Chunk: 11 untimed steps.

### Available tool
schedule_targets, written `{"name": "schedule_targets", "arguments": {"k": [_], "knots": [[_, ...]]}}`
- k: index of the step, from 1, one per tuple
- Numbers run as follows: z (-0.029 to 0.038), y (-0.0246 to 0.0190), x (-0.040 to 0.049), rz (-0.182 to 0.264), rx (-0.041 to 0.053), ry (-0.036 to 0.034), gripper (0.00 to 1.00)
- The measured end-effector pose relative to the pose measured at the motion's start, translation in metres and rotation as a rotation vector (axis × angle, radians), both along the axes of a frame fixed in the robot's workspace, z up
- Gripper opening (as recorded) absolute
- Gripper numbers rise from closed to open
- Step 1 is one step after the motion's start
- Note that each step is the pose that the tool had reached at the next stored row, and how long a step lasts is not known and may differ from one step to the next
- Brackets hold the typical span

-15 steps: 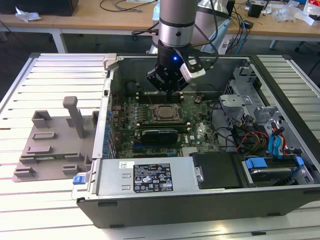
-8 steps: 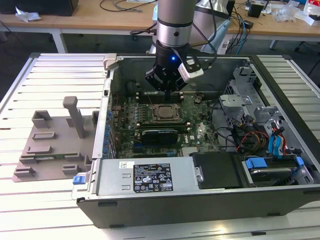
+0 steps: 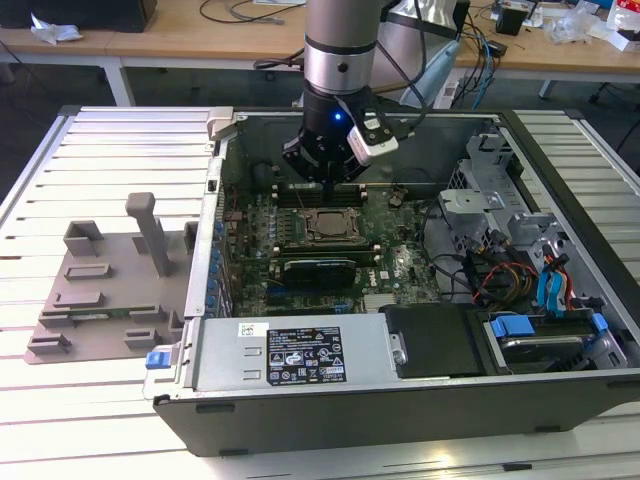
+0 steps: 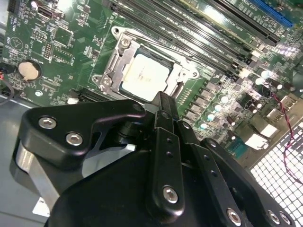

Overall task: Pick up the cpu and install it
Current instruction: 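Install the first cpu locking lever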

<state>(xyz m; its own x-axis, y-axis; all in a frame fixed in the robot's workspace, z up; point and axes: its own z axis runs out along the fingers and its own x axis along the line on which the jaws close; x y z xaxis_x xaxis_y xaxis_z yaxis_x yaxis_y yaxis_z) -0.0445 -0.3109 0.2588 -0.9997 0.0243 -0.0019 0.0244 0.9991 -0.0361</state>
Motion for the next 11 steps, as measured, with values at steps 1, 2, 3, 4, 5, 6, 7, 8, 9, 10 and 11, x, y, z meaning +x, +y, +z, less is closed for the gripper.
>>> {"name": "schedule_targets", "arguments": {"k": [1, 2, 3, 4, 5, 6, 7, 8, 9, 10, 11], "knots": [[0.0000, 0.0000, -0.0013, 0.000, 0.0000, 0.0000, 0.11], [0.0000, 0.0000, -0.0025, 0.000, 0.0000, 0.0000, 0.11], [0.0000, 0.0000, -0.0051, 0.000, -0.0001, 0.0001, 0.11], [0.0000, 0.0000, -0.0068, 0.000, -0.0001, 0.0001, 0.11], [0.0000, 0.0000, -0.0091, 0.000, 0.0000, 0.0000, 0.11], [0.0000, 0.0001, -0.0135, 0.000, 0.0003, 0.0000, 0.11], [0.0000, 0.0003, -0.0158, 0.000, 0.0003, -0.0001, 0.11], [0.0001, 0.0005, -0.0173, 0.000, 0.0000, -0.0007, 0.11], [0.0004, 0.0005, -0.0178, 0.000, -0.0001, -0.0011, 0.11], [0.0008, 0.0005, -0.0182, 0.000, -0.0002, -0.0017, 0.11], [0.0018, 0.0006, -0.0188, 0.000, 0.0000, -0.0029, 0.11]]}}
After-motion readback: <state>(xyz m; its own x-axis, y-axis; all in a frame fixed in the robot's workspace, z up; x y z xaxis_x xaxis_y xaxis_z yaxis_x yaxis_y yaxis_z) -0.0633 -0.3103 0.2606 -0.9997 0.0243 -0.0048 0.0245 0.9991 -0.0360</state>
